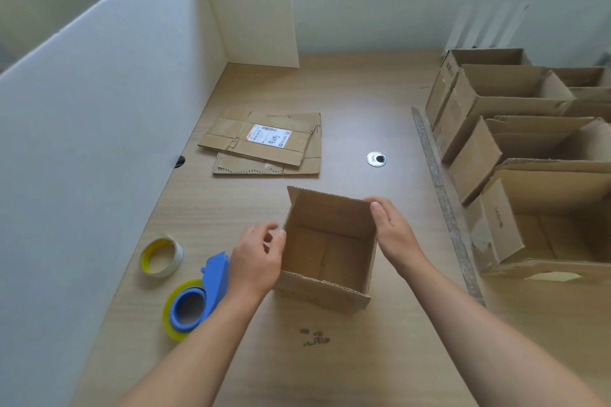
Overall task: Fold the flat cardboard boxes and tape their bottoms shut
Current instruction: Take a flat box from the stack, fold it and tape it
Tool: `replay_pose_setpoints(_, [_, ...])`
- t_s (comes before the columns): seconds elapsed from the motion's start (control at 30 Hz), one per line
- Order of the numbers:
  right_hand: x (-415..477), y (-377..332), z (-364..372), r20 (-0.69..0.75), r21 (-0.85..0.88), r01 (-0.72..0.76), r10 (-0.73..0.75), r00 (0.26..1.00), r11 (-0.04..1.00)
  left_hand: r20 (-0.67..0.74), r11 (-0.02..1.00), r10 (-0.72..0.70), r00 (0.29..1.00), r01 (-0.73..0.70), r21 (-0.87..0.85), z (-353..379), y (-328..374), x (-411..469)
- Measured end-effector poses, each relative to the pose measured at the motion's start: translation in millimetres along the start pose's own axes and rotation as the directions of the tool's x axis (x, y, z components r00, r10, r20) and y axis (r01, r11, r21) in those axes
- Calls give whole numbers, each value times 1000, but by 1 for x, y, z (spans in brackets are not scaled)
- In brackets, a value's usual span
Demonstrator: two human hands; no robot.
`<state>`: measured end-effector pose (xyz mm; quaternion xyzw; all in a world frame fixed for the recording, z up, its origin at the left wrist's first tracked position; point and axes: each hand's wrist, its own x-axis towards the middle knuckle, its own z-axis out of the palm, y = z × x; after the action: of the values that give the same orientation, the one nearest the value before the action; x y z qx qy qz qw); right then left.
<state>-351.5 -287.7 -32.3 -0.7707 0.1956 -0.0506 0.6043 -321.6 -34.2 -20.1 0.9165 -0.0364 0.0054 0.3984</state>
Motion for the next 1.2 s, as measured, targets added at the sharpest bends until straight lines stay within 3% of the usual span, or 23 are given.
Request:
replay_pose_setpoints(0.1, [-3,-1,-5,-6,40,-18,18,1000,999,-8,981,-119,993,116,-154,-5,1,3])
replay_pose_setpoints(0.23, [-20,2,-13,-46,72,-4,8,999,997,75,961,-114,991,129,-243,-13,-8,-5])
replay_pose_setpoints(0.4, [-41,15,-18,-75,150,-51,63,995,987,83,915,-125,989,148,-375,-20,-24,-11])
replay_pose_setpoints(0.6, [-51,17,-20,-121,301,-51,91,988,952,98,889,-101,990,134,-439,-32,-33,-19])
replay_pose_setpoints(0.8, [-66,45,-23,-135,276,-106,148,980,955,83,845,-183,980,200,-496,-35,-59,-33])
replay_pose_setpoints(0.9, [-76,65,-26,-87,178,-147,164,983,973,152,757,-303,941,335,-561,-30,-69,-37])
replay_pose_setpoints(0.97, [-84,78,-27,-15,62,-177,178,984,982,241,758,-319,917,399,-515,-24,-74,-41])
replay_pose_setpoints(1.1, [-98,78,-19,212,-141,-145,173,962,979,450,923,-139,882,280,-264,-16,-72,-42])
replay_pose_setpoints(1.2, [-102,63,-5,289,-131,-78,113,951,988,463,904,-89,882,266,-334,-12,-60,-35])
